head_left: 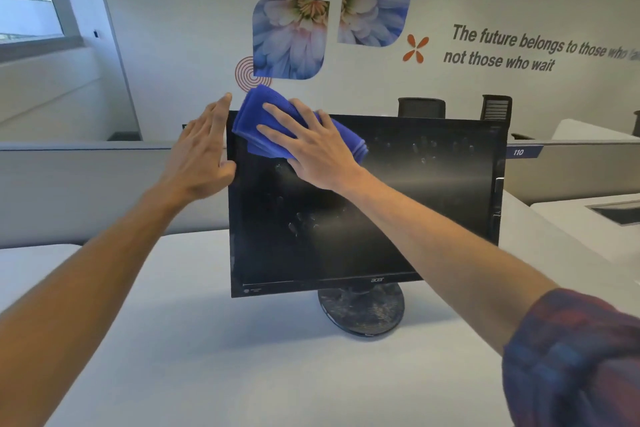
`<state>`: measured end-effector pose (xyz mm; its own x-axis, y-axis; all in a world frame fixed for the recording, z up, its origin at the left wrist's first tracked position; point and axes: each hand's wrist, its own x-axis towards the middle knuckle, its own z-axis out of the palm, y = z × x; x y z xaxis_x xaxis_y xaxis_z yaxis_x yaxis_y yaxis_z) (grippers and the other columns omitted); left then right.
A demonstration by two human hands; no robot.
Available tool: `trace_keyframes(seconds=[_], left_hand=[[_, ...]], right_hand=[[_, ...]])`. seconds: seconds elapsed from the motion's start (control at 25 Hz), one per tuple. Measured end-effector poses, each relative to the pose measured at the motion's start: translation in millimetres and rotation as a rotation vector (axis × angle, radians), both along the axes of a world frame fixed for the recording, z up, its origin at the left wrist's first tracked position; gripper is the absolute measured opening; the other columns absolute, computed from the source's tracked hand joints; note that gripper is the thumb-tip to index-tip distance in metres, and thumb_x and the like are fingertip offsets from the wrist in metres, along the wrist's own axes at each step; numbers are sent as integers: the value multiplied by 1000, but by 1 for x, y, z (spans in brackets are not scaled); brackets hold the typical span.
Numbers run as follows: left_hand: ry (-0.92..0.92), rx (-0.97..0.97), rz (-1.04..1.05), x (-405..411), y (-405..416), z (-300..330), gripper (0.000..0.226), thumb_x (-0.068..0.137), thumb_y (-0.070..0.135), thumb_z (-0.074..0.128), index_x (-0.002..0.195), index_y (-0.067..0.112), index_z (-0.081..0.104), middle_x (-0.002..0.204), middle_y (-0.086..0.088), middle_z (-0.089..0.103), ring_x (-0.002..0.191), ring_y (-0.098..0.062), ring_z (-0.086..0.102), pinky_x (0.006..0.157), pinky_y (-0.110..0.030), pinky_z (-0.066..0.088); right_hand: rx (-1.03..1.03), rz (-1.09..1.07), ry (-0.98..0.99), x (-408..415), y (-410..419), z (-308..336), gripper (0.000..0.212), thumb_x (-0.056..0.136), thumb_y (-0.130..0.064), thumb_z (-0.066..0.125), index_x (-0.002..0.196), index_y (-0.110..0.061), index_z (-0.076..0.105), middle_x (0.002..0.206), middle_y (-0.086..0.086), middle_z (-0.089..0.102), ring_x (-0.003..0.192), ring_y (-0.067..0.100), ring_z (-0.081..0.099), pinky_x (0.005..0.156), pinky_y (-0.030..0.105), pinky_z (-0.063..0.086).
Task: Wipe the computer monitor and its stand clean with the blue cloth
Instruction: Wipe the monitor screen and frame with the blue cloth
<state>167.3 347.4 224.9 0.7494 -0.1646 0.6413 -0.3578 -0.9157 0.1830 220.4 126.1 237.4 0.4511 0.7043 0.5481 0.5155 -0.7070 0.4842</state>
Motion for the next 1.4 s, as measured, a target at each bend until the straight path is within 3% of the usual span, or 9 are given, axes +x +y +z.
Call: trace_keyframes(seconds=[0.24,0.48,0.68,0.8,0.92,1.08,1.2,1.4], left_hand=[[111,167,-27,21,19,2,101,74,6,59,152,18,-3,160,-9,15,147,-25,14,118,-45,19],[89,185,-15,17,18,0,101,73,3,59,152,16,-2,159,-13,14,147,-27,11,119,-42,15],[103,228,38,15,9,-4,99,76,3,58,152,16,-3,161,-10,6,148,-27,3,119,-48,13],[148,234,53,19,9,0,99,75,3,57,152,16,-5,161,-10,6,148,-24,1,119,-48,13],[167,242,67,20,4,2,98,73,2,56,152,13,-3,161,-10,6,148,-23,0,119,-47,13],[179,265,132,19,-8,-1,96,75,5,56,152,10,0,161,-10,0,148,-24,-4,120,-47,10],[169,264,147,19,-12,0,95,72,6,57,152,9,4,161,-12,4,148,-26,0,119,-48,12],[181,267,181,18,-16,-1,96,73,7,57,152,10,3,161,-11,2,148,-26,-1,119,-50,12]], right_hand=[[-157,29,-5,10,16,-13,65,87,-24,60,147,-28,35,159,-3,24,142,32,26,106,53,30],[-184,147,79,-16,7,-89,67,85,-22,57,148,-25,34,159,-5,26,138,32,28,100,49,31],[-547,296,114,-51,-19,-162,68,85,-27,62,148,-24,35,158,-5,26,136,29,29,97,45,39],[-427,309,41,-35,-22,-128,62,87,-23,52,147,-23,38,156,-5,31,133,27,32,95,43,36],[-218,178,-42,-1,-24,-53,66,85,-28,45,149,-25,32,158,-4,27,134,28,31,99,45,32],[-249,120,22,36,-38,0,75,84,-43,44,153,-32,18,163,-4,9,148,27,11,115,48,16],[-284,185,57,34,-46,-23,76,85,-45,42,154,-32,14,163,-3,6,150,25,0,119,49,8],[-423,368,140,1,-63,-111,73,88,-44,45,154,-30,18,162,-4,10,150,25,2,119,49,10]])
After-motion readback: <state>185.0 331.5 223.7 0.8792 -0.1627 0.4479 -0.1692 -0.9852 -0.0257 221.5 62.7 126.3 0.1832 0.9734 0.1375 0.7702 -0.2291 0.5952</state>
